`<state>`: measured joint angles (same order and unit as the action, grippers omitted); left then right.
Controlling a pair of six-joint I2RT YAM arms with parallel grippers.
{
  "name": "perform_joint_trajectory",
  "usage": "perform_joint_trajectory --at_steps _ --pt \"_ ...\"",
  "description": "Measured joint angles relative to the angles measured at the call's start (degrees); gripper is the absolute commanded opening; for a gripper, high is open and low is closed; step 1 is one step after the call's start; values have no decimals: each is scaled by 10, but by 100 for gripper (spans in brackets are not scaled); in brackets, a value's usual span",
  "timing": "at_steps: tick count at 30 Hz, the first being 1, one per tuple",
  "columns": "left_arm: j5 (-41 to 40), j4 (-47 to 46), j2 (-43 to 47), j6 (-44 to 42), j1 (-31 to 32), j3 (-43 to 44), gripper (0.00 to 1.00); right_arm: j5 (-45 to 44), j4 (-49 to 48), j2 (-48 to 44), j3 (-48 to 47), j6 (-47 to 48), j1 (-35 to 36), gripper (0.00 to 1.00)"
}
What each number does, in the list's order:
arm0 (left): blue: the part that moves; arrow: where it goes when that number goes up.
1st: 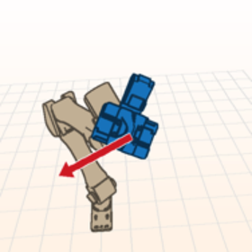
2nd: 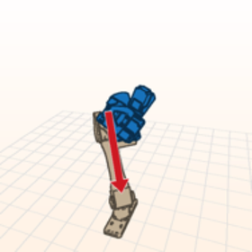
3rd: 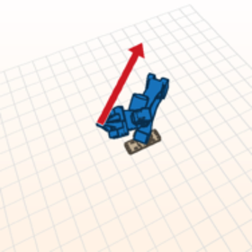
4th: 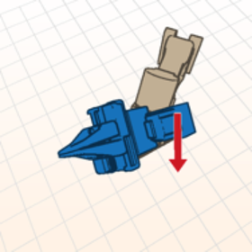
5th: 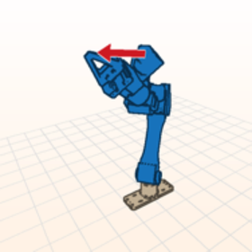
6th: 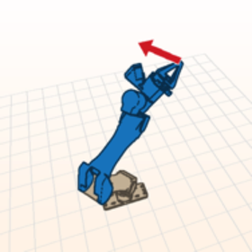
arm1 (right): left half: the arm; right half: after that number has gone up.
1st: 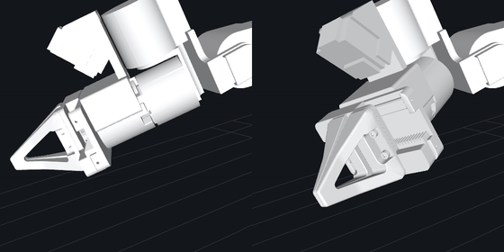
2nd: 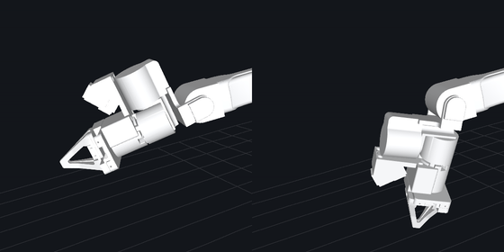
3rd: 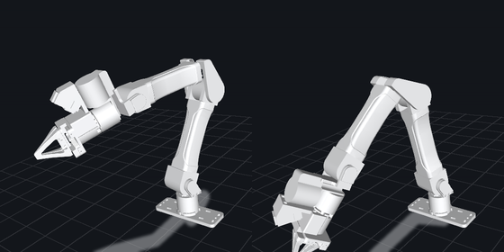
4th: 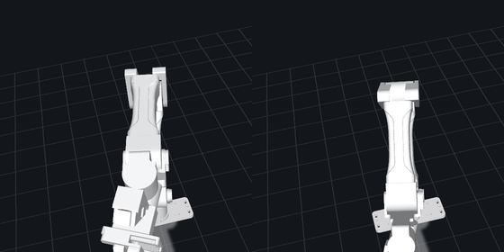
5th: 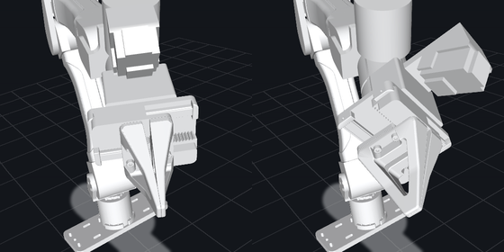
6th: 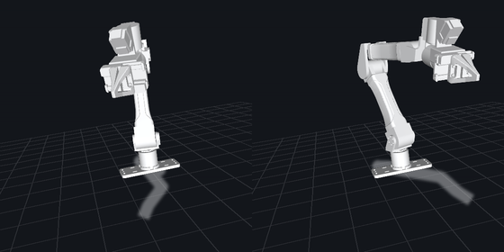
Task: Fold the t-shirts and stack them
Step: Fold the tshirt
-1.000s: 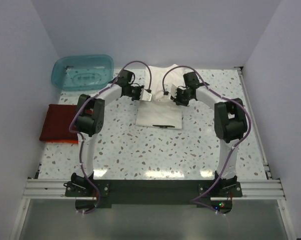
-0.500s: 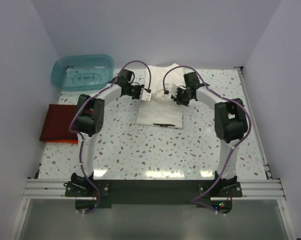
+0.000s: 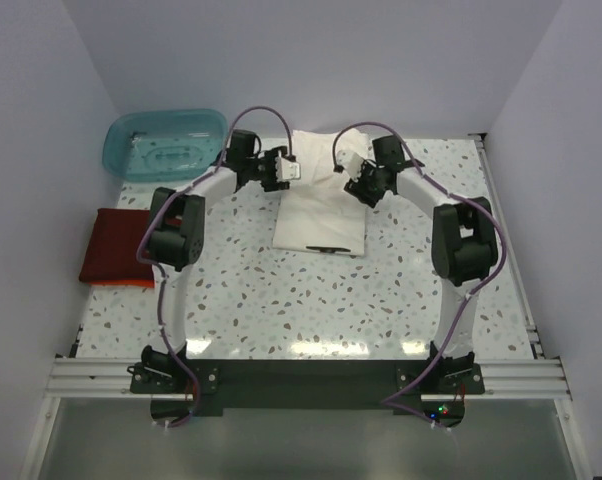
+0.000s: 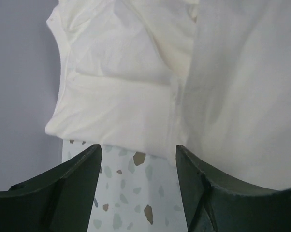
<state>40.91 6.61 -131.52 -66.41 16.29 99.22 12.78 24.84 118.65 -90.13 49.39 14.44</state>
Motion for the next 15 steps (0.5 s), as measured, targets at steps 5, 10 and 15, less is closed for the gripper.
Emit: perform_joint_trajectory --at_steps 5,10,15 --pt "-13 -5 48 82 -31 -30 68 7 26 -40 -4 -33 -13 50" --pt "16 55 172 76 -46 -142 67 54 82 -129 35 -32 -3 44" --pt "49 143 239 24 -16 -221 65 93 113 -170 115 -18 49 43"
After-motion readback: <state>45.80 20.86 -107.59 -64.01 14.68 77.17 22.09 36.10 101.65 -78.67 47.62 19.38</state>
